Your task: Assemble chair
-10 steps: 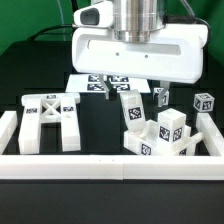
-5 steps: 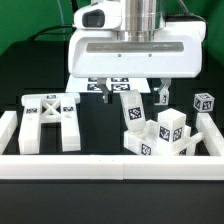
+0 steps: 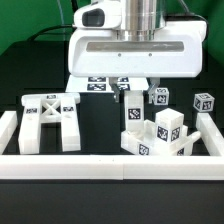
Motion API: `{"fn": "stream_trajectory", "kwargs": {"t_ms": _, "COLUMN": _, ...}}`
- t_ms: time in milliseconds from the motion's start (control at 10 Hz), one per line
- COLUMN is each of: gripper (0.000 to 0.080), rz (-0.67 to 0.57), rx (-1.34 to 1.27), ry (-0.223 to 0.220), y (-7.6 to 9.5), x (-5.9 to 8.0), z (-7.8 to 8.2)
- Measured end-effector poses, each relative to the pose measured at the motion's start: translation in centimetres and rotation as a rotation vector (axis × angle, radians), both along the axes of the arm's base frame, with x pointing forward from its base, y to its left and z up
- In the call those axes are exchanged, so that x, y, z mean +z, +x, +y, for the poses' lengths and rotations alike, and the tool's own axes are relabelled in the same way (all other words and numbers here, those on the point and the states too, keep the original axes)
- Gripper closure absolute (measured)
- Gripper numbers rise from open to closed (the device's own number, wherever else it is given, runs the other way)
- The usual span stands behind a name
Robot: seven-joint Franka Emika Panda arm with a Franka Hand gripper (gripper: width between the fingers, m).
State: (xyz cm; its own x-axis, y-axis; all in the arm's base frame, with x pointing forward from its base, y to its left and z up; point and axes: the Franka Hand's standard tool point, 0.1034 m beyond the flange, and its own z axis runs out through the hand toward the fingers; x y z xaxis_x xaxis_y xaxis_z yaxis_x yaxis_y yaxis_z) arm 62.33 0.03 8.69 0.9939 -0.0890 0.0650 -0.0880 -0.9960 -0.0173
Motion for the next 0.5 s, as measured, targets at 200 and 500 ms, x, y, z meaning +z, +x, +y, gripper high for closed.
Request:
{"fn": "stream_trajectory", "kwargs": {"t_ms": 200, "gripper": 0.0502, "rz": 0.000, "rx": -0.022, "ry": 0.001, "y": 0.00, "x": 0.00, "z": 0.01}}
{"fn": "stream_trajectory", "kwargs": {"t_ms": 500, "gripper": 0.0505, "rz": 0.004, "rx": -0.287, "ry": 0.021, "y": -0.02, "x": -0.03, "z": 0.33}}
